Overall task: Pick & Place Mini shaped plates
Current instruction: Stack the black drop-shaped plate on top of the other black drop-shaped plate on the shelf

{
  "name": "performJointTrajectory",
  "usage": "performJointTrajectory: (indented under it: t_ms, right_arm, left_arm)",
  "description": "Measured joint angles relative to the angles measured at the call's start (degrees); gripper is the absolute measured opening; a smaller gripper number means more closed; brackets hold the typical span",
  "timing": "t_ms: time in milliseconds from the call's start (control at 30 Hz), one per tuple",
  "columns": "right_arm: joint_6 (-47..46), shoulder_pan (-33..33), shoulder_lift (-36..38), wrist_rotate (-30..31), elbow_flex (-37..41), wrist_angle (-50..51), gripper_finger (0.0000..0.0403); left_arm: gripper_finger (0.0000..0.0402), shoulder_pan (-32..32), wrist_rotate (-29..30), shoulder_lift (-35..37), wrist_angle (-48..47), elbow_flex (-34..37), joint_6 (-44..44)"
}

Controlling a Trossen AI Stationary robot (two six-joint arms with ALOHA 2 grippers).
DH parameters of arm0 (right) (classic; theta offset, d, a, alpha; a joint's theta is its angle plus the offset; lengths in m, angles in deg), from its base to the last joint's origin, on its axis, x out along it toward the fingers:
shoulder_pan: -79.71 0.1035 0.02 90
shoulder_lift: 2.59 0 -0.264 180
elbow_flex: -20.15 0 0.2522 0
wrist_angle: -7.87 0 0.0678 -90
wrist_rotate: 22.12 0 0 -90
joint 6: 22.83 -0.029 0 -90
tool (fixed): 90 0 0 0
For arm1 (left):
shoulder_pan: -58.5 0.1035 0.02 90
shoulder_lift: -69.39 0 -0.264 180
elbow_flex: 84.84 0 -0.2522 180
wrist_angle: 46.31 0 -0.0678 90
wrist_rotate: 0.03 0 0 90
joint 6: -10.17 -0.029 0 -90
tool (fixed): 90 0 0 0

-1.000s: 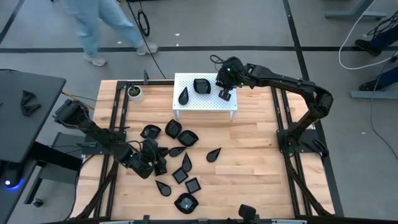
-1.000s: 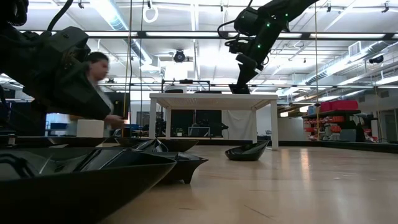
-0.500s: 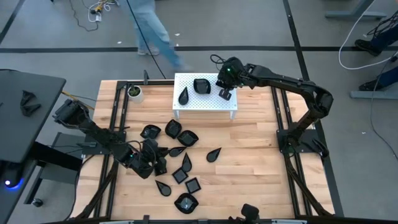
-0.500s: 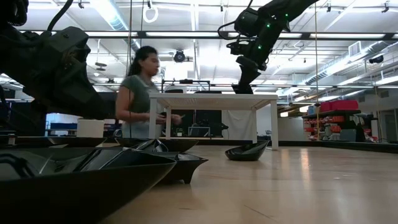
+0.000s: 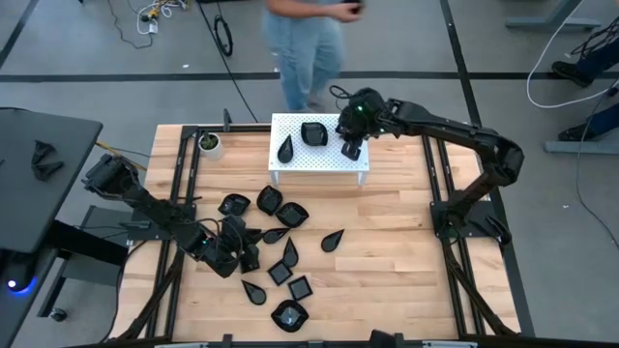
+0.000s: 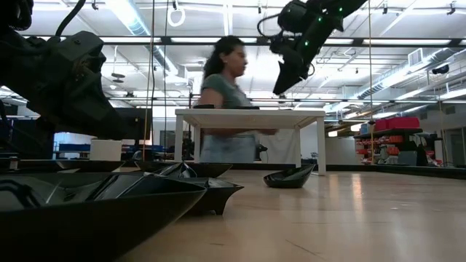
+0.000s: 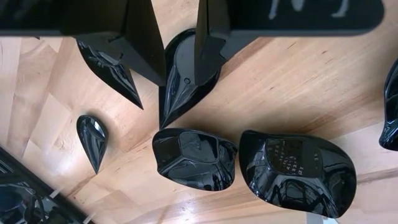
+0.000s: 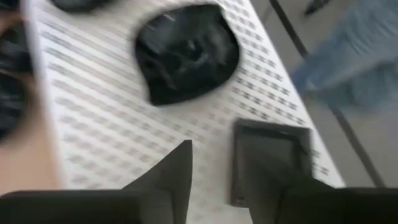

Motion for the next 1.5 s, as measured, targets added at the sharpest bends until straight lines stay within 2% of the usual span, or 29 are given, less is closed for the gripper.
performJointTrajectory:
  t_ms: [167, 367, 567, 667, 800, 933, 1067, 1267, 1500]
  right_arm:
    - [-2.1, 6.54, 3.12, -2.48, 0.0, -0.03, 0.0128]
    - [-3.22, 21.39, 3.75, -2.64, 0.61, -0.75, 0.0104]
    - [-5.68, 37.09, 3.72, -2.72, 8.3, -8.96, 0.0077]
    - [-12.08, 43.19, 3.71, -2.78, 15.26, -16.33, 0.0066]
    - [-29.94, 48.92, 3.7, -2.61, 25.52, -25.75, 0.0057]
    - [-52.66, 50.23, 3.68, 1.01, 35.3, -33.25, 0.0068]
    - [-64.14, 50.2, 2.76, 8.61, 43.28, -43.63, 0.0104]
    - [-69.36, 48.89, -0.56, 16.79, 46.35, -51.1, 0.0151]
    - [-69.85, 46.59, -6.42, 17.53, 44.25, -53.07, 0.014]
  left_arm:
    - [0.0087, 0.0, 0.0, 0.0, -0.02, 0.0, -0.02]
    - [0.0087, 0.02, 0.03, 0.0, -0.02, 0.0, 0.0]
    - [0.0087, -0.09, -0.09, 0.0, -0.02, 0.0, -0.57]
    - [0.0087, -0.09, -0.17, 0.0, 0.0, 0.0, -0.94]
    - [0.0087, -0.04, 0.2, 0.0, 0.02, 0.0, -0.95]
    - [0.0087, -0.02, 1.7, 0.0, 0.1, 0.0, -0.96]
    - [0.0087, 0.05, 3.72, 0.0, 0.25, 0.0, -0.98]
    - [0.0087, 0.91, 3.4, 0.0, 0.73, 0.0, -1.02]
    - [0.0087, 1.36, 2.7, 0.0, 0.74, 0.02, -1.02]
